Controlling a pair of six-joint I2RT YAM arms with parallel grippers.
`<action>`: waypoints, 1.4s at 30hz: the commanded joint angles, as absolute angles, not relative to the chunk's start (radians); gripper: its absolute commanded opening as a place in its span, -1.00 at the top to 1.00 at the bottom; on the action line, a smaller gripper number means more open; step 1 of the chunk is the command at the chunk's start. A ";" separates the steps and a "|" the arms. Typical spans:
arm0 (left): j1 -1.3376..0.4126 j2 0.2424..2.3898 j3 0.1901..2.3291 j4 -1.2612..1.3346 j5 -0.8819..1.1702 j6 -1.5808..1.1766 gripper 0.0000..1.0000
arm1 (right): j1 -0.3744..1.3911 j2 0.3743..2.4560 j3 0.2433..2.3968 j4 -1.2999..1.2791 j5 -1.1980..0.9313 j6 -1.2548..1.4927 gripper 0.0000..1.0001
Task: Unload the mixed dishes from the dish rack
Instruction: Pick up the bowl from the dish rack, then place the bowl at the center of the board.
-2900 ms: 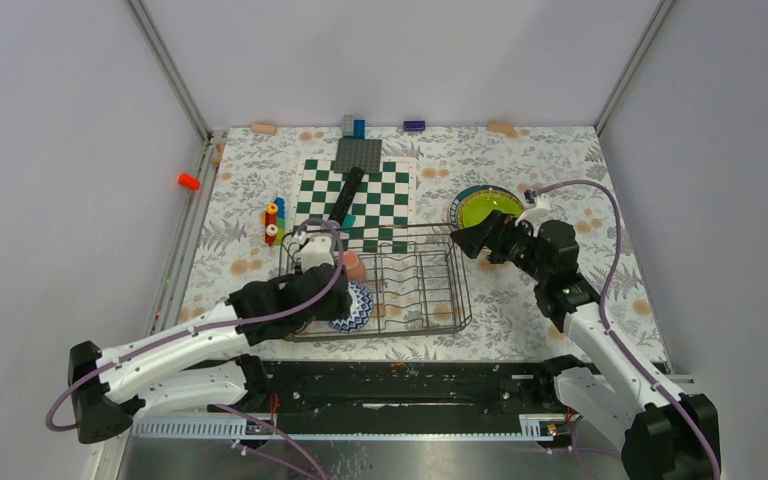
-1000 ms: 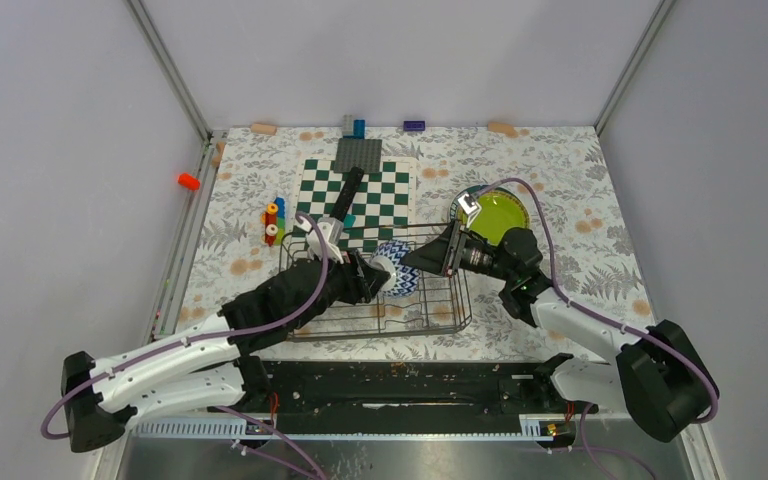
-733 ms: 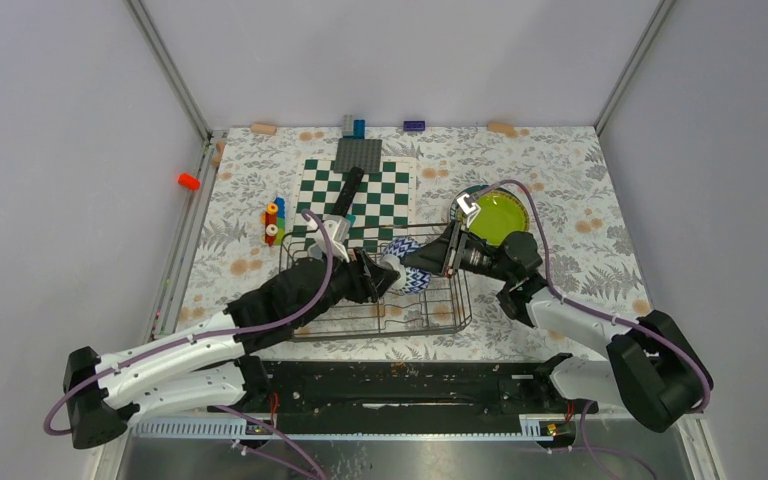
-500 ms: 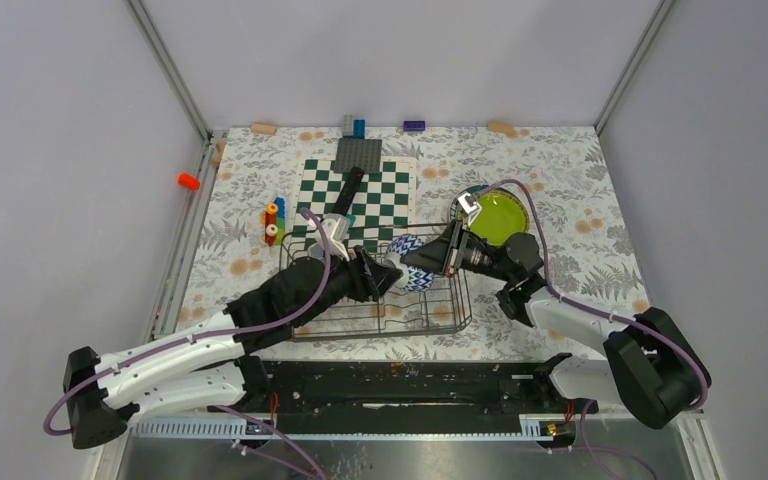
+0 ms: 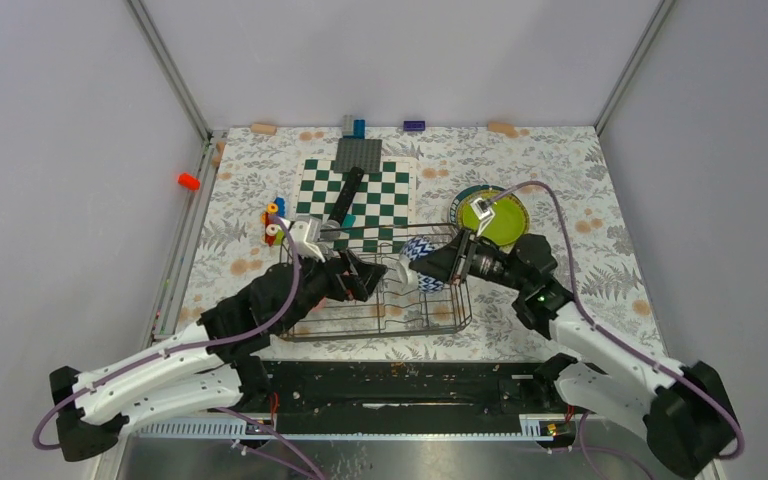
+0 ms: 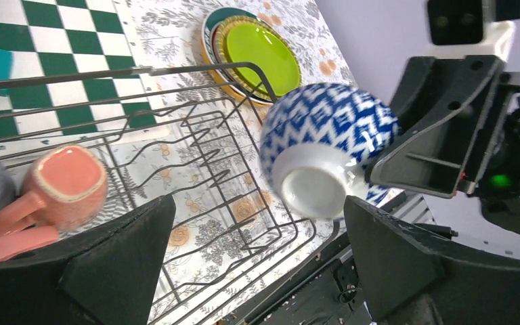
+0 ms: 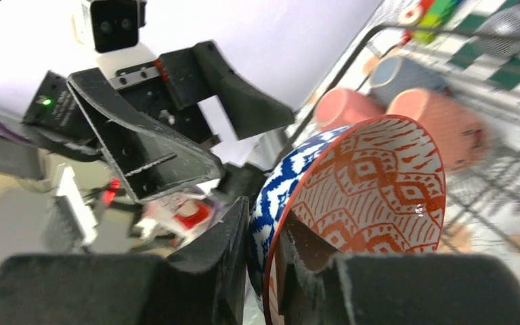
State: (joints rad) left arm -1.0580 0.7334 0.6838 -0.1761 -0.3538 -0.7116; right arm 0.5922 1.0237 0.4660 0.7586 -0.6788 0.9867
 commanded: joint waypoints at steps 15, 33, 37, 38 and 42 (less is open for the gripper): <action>-1.055 0.642 0.654 -0.325 -0.786 -0.759 -0.98 | 0.597 0.868 0.773 -0.427 0.715 0.506 1.00; -1.030 0.633 0.608 -0.327 -0.835 -0.744 -0.98 | 0.478 1.239 0.828 -0.422 0.675 0.552 1.00; -1.025 0.626 0.599 -0.323 -0.837 -0.742 -0.97 | 0.448 1.276 0.838 -0.413 0.617 0.553 1.00; -1.025 0.627 0.598 -0.321 -0.838 -0.742 -0.98 | 0.448 1.282 0.835 -0.403 0.595 0.553 1.00; -1.022 0.636 0.601 -0.327 -0.838 -0.744 -0.98 | 0.448 1.317 0.826 -0.394 0.565 0.564 1.00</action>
State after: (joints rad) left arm -1.0275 0.6365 0.5976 -0.3504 -0.8036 -0.7452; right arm 0.4503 1.2926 0.7883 -0.4290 0.5838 0.5476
